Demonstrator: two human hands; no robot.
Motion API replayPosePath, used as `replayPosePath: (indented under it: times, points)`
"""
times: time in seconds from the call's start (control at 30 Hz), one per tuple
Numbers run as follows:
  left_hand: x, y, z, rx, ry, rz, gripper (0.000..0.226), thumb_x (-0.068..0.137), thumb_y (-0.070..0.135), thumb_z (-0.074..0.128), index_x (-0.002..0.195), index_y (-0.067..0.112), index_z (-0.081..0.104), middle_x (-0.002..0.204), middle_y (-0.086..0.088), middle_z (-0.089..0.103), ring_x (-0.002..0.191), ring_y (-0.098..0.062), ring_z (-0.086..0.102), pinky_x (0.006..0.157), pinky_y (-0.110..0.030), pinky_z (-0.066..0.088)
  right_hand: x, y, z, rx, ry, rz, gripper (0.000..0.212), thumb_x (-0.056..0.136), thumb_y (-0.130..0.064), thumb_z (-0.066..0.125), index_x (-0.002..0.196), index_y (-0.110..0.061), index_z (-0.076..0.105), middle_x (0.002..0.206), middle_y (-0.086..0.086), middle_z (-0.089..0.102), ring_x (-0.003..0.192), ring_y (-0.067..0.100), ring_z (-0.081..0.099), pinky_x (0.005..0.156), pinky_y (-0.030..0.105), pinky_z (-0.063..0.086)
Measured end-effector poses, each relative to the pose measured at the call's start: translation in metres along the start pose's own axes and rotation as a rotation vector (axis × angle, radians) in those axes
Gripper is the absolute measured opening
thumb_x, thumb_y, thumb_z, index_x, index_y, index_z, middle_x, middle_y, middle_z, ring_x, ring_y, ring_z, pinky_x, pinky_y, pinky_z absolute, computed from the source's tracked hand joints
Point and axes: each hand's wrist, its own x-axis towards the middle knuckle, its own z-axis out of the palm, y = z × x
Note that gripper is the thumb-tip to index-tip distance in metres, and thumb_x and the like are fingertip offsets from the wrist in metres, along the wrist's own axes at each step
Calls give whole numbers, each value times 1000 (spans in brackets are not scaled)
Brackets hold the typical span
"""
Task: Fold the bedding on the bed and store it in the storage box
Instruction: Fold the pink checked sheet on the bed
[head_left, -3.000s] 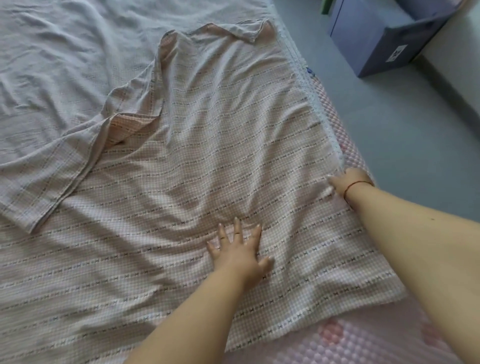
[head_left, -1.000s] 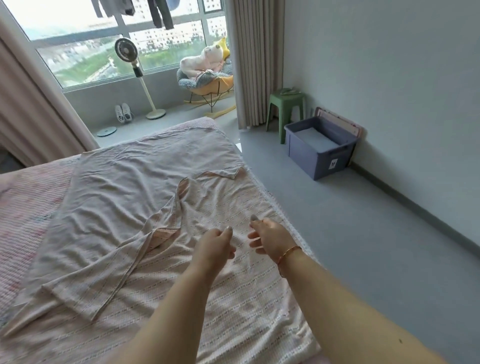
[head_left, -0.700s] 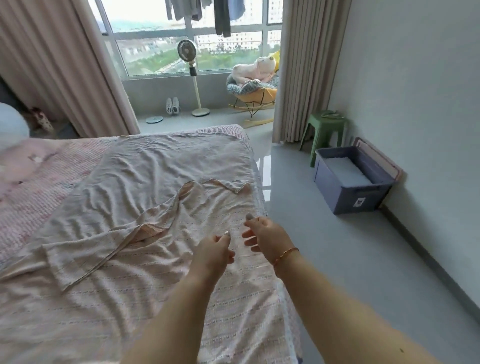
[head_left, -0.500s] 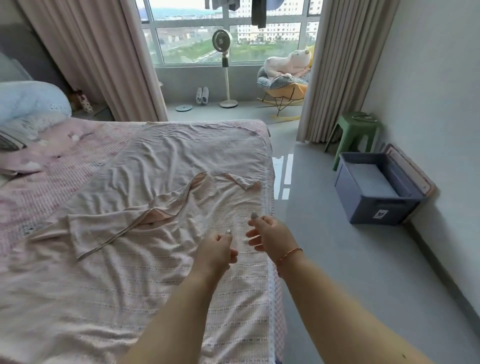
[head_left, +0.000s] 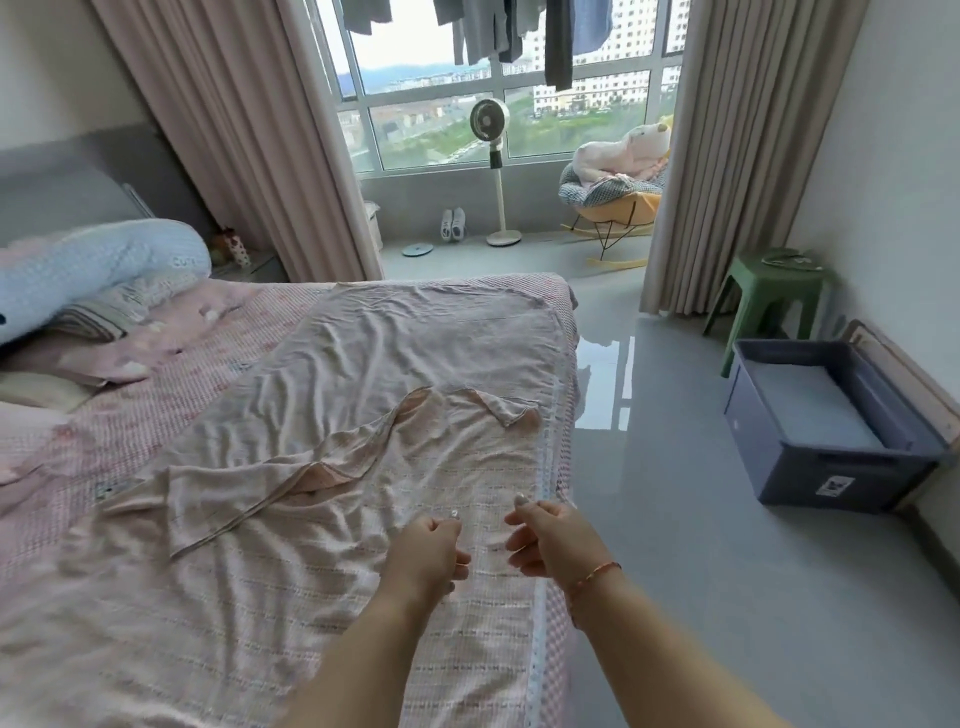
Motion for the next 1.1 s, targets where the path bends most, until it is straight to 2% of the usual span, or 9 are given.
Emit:
replayPosePath:
  times: [0.07,0.17,0.37,0.57,0.77,0.97,1.1]
  points:
    - [14,15,16,-7,31,-8,19,99,26,45,95,11,57,89,-12,70,77,-23,67,72,-36,51,19,-9,-15,-2,-18,9,26,97,-26,51,82,-7,61,62,5,59,51,14,54,55,25,42]
    - [44,40,63,-135,102,-36,19,99,25,45,93,10,56,88,-14,70,73,-23,65,70,-36,51,66,-29,-59,-82,-77,18,25,96,-25,52,80,-7,60,59,4,58,46,13,53,52,24,41]
    - [84,83,132,-269,161,-116,20,101,25,44,92,10,54,83,-13,66,69,-23,62,71,-36,51,140,-67,-135,-197,-120,38,24,97,-23,51,81,-7,61,62,6,58,48,13,51,52,23,42]
    - [135,97,151,-246,207,-184,16,99,25,45,94,12,53,90,-15,66,69,-22,62,69,-36,52,202,-74,-154,-177,-181,94,23,97,-22,51,80,-8,60,63,7,59,51,16,52,56,26,43]
    - [226,106,164,-280,234,-217,15,99,25,45,92,14,52,90,-14,65,70,-23,62,68,-35,53,299,-89,-162,-210,-171,125,23,96,-19,50,80,-6,60,62,8,58,51,18,51,53,24,41]
    - [346,133,160,-313,297,-286,21,96,16,44,80,6,52,72,-13,57,59,-22,53,55,-29,43,425,-118,-154,-279,-107,171,22,95,-19,53,79,-5,59,61,9,55,49,18,49,47,20,37]
    - [392,133,145,-339,305,-374,20,94,15,44,77,6,51,70,-15,57,55,-22,53,53,-28,42,486,-114,-135,-367,-112,251,21,94,-21,56,87,-2,60,63,11,55,49,19,49,47,21,35]
